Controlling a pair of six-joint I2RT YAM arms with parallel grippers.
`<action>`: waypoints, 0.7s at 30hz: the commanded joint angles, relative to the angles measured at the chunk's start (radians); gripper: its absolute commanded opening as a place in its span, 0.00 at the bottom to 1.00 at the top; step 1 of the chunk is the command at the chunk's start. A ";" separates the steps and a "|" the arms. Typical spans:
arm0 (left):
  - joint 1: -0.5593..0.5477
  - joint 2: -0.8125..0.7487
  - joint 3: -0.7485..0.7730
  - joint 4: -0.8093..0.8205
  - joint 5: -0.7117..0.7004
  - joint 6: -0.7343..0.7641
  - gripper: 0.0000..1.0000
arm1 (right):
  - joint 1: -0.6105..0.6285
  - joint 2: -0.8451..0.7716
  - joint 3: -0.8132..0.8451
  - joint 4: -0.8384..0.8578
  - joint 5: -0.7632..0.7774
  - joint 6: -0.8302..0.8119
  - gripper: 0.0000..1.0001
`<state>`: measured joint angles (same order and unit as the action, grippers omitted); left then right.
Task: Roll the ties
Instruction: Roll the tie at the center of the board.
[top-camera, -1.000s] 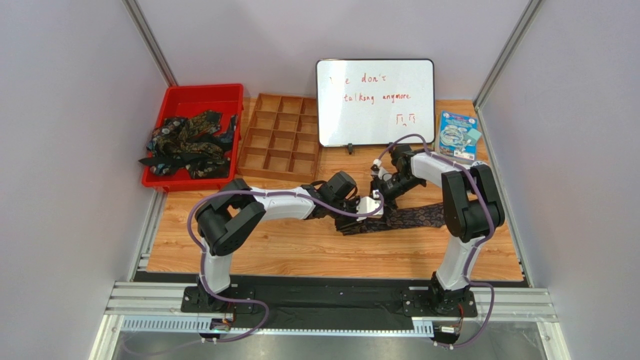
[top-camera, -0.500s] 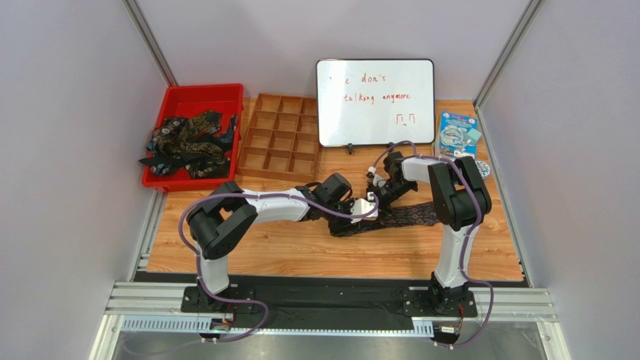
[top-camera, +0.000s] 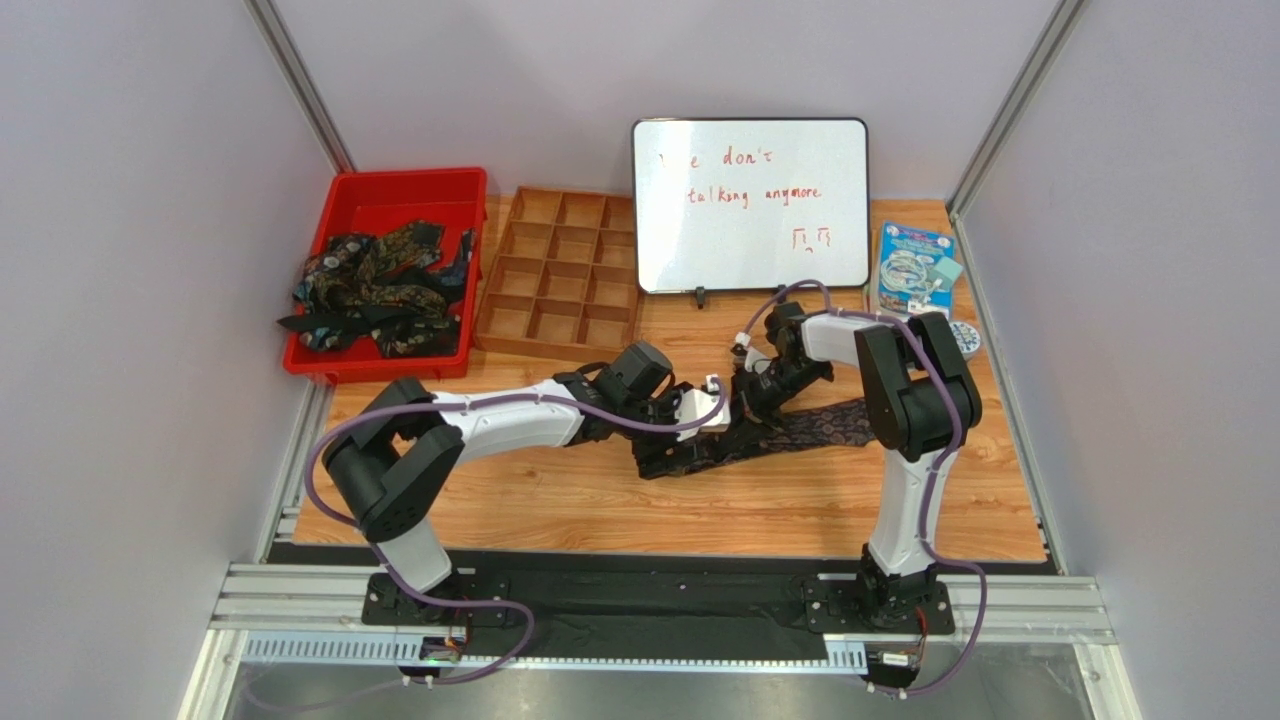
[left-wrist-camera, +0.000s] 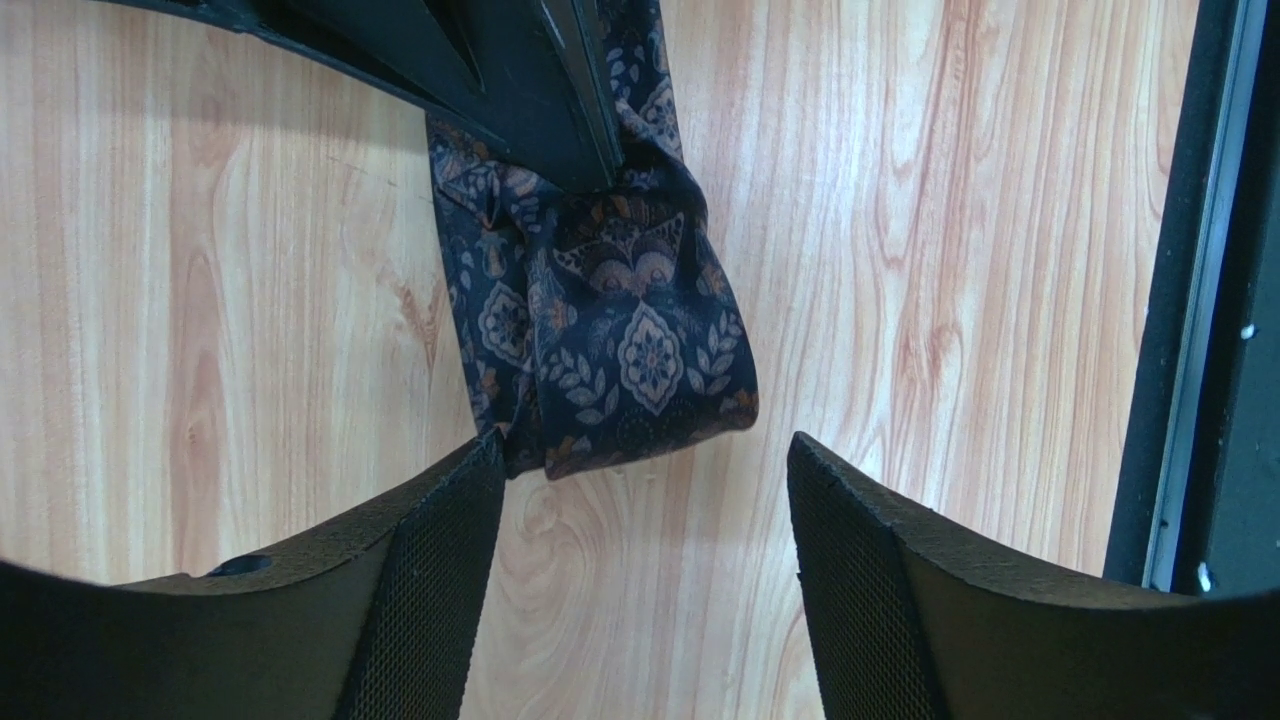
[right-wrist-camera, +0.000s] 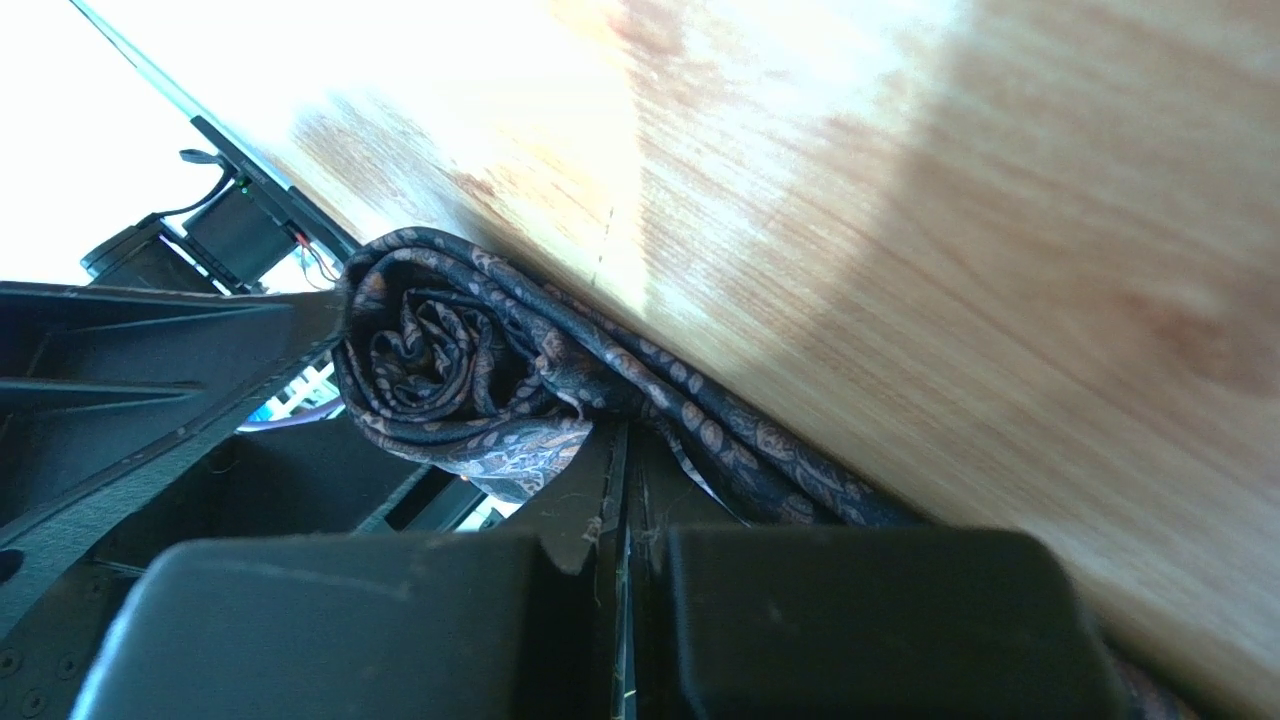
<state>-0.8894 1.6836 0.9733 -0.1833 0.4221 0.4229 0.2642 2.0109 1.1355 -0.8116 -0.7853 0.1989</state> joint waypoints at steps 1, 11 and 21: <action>-0.003 0.042 -0.005 0.079 0.050 -0.049 0.77 | 0.007 0.088 -0.028 0.023 0.213 0.042 0.00; -0.028 0.073 0.048 0.103 0.024 -0.047 0.53 | 0.018 0.094 -0.017 0.020 0.235 0.039 0.00; -0.042 0.112 0.156 0.110 0.058 -0.113 0.48 | 0.040 0.094 -0.017 0.031 0.213 0.062 0.00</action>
<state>-0.9134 1.7805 1.0538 -0.1146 0.4355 0.3550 0.2832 2.0144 1.1511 -0.8280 -0.7609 0.2150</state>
